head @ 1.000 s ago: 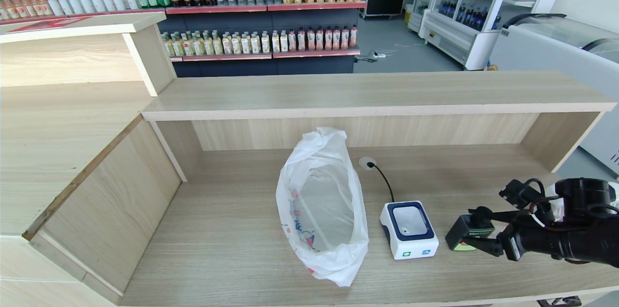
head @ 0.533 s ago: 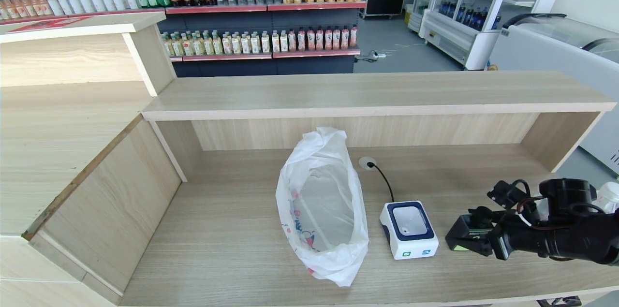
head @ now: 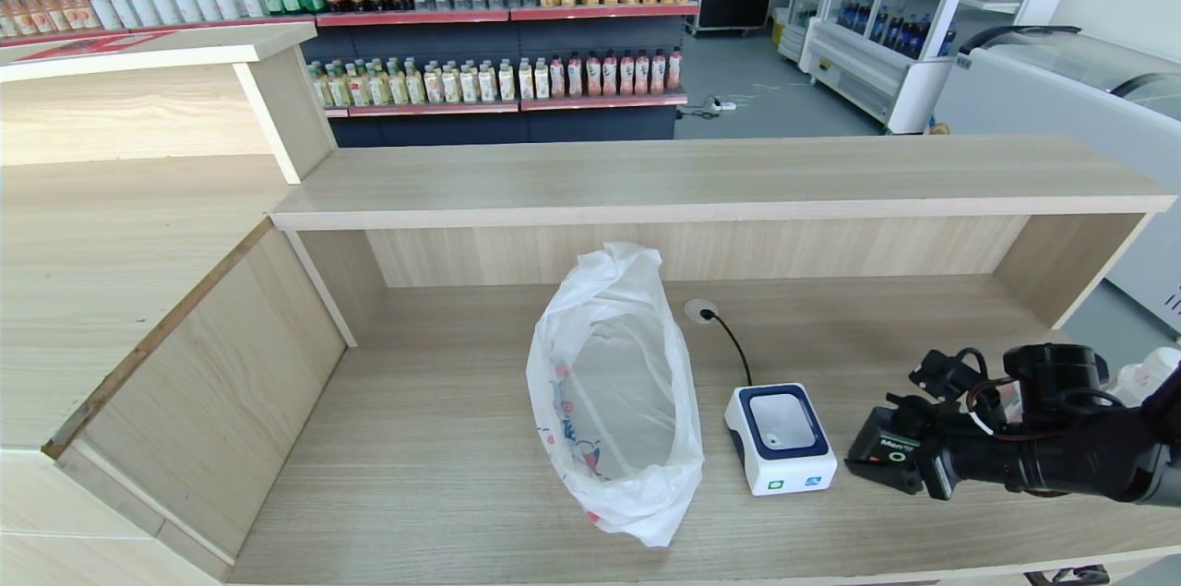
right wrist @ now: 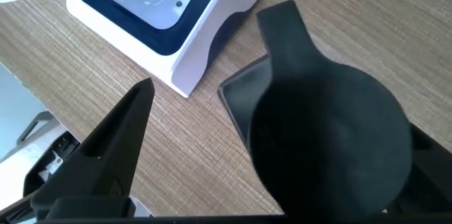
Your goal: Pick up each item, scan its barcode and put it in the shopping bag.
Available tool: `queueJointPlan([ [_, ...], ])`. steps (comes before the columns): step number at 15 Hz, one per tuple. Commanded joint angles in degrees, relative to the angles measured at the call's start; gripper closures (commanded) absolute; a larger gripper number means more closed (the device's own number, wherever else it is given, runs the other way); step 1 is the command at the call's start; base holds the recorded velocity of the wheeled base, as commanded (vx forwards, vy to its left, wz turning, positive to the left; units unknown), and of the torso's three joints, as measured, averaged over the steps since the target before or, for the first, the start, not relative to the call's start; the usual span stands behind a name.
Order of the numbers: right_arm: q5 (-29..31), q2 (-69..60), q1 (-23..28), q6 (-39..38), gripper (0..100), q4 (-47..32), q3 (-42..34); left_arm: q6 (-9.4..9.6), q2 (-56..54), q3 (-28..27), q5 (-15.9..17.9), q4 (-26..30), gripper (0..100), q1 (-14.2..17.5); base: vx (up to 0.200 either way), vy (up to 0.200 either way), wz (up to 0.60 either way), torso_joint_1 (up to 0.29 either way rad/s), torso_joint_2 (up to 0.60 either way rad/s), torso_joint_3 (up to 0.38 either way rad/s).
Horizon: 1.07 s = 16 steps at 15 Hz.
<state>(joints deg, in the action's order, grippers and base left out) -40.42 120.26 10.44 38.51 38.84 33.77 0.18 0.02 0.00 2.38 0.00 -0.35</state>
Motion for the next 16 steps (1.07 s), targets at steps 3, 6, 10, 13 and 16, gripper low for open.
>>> queueJointPlan([
  [3, -0.1, 1.0, 0.1, 0.7, 100, 0.1, 0.3, -0.01, 0.1, 0.0, 0.0, 0.0, 0, 0.0, 0.0, 0.0, 0.0, 0.0, 0.0, 0.0],
  [6, 0.1, 1.6, 0.2, 1.3, 100, 0.1, 0.3, -0.01, 0.1, 0.0, 0.0, 0.0, 0, 0.0, 0.0, 0.0, 0.0, 0.0, 0.0, 0.0],
  [10, 0.6, 1.6, 0.9, 2.2, 100, 0.1, 0.4, -0.01, 0.1, 0.0, 0.0, 0.0, 0, 0.0, 0.0, 0.0, 0.0, 0.0, 0.0, 0.0],
  [13, 0.5, -5.4, 0.9, 3.8, 100, -0.5, 0.2, -0.01, 0.1, 0.0, 0.0, 0.0, 0, 0.0, 0.0, 0.0, 0.0, 0.0, 0.0, 0.0],
  [16, -0.9, -18.3, -2.1, 5.7, 100, 0.1, 0.8, -0.01, 0.0, 0.0, 0.0, 0.0, 0, 0.0, 0.0, 0.0, 0.0, 0.0, 0.0, 0.0],
])
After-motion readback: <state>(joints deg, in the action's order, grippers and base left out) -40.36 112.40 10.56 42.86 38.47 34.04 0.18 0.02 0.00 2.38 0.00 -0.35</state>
